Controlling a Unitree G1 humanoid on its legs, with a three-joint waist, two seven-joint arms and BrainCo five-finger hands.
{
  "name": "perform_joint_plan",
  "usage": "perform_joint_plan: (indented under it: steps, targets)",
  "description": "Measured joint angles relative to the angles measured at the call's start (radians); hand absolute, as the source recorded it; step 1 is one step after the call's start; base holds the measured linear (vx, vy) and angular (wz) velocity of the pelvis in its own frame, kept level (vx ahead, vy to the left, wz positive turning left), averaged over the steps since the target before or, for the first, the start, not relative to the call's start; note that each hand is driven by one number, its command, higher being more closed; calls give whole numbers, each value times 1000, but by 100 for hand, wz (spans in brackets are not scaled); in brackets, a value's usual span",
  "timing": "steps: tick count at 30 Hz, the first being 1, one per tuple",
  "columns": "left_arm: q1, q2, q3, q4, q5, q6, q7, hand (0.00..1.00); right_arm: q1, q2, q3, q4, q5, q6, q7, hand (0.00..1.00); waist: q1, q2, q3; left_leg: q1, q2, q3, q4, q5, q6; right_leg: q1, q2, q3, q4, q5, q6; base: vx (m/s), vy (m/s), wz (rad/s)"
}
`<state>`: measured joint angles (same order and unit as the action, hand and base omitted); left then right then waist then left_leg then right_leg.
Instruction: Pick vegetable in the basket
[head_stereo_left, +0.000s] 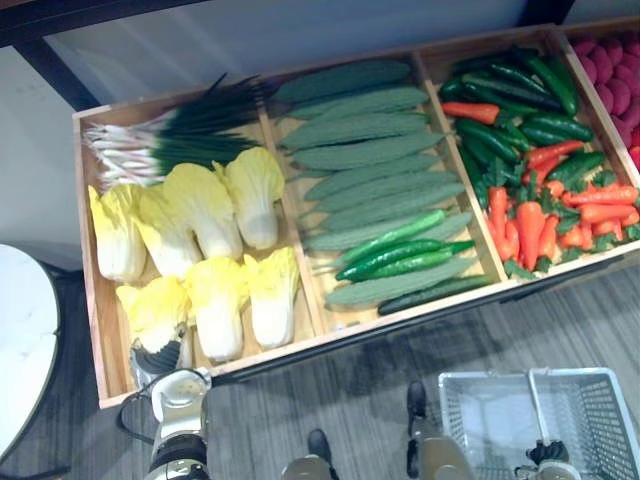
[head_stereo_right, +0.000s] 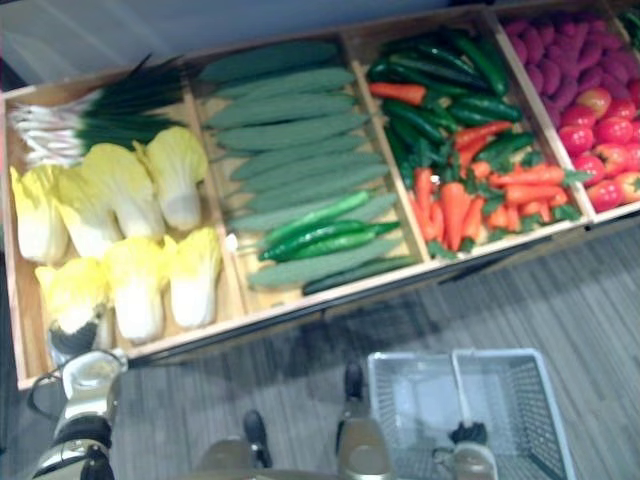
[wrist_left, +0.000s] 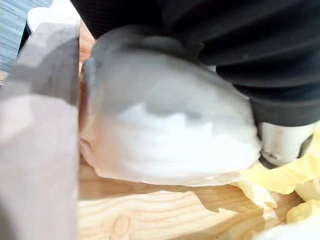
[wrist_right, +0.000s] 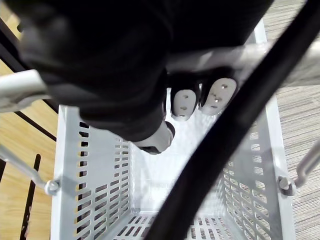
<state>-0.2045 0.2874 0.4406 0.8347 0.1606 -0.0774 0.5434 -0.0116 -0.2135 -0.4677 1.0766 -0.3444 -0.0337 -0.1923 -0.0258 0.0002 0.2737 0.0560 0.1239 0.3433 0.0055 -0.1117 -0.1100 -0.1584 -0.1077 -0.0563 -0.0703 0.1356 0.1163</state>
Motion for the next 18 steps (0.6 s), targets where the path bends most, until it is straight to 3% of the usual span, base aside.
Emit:
perform_joint_plan:
  steps: [13, 18]
  targets:
    - [-25, 22, -1, 39, -26, 0, -18, 100, -7, -5, 6, 12, -2, 1, 5, 100, -1, 0, 3, 22, -5, -2, -1, 0, 0, 22, -4, -2, -3, 1, 2, -2, -3, 0]
    - [-6, -13, -5, -48, -43, 16, -45, 100, 6, -5, 4, 22, -2, 2, 9, 100, -1, 0, 3, 29, -6, -28, -1, 0, 1, 49, -10, -27, -14, 2, 3, -10, -24, 14]
